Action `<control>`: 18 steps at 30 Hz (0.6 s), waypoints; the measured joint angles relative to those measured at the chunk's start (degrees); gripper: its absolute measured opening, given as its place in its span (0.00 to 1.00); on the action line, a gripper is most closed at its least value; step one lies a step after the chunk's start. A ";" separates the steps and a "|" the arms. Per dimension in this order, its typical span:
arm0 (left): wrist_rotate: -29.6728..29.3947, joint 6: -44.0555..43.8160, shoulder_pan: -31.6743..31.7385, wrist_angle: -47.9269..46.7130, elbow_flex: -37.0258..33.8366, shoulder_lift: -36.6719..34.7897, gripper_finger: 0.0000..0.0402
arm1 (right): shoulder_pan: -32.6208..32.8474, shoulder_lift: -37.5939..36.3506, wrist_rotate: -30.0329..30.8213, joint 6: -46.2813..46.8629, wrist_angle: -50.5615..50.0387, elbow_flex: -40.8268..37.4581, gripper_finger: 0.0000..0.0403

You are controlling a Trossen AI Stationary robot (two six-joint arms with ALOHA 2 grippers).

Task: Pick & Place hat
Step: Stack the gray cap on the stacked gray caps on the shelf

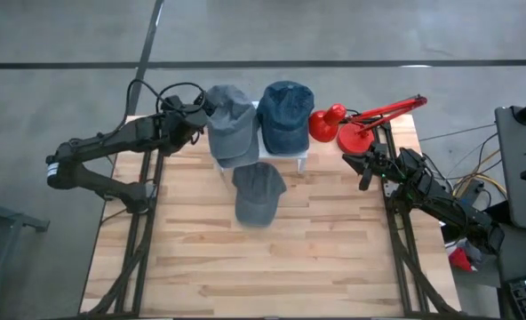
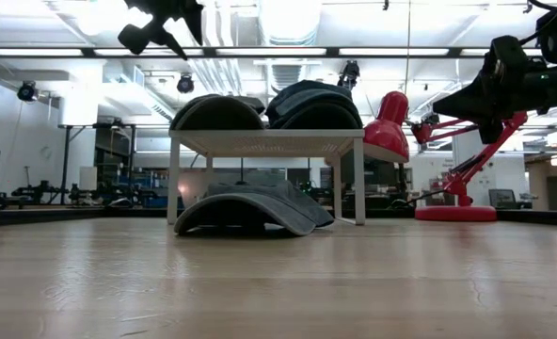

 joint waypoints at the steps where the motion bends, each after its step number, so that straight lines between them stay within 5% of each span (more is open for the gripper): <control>1: 0.00 1.15 0.23 0.04 0.00 -0.08 0.49 | 0.01 0.00 0.00 0.46 0.00 0.00 0.07; 8: 2.48 15.39 1.34 -0.23 0.10 -1.13 0.49 | 0.00 0.00 0.00 0.58 0.00 0.00 0.07; 18: 19.13 31.32 -2.62 -0.68 0.11 -1.76 0.49 | 0.01 0.00 -0.02 0.58 0.00 0.00 0.07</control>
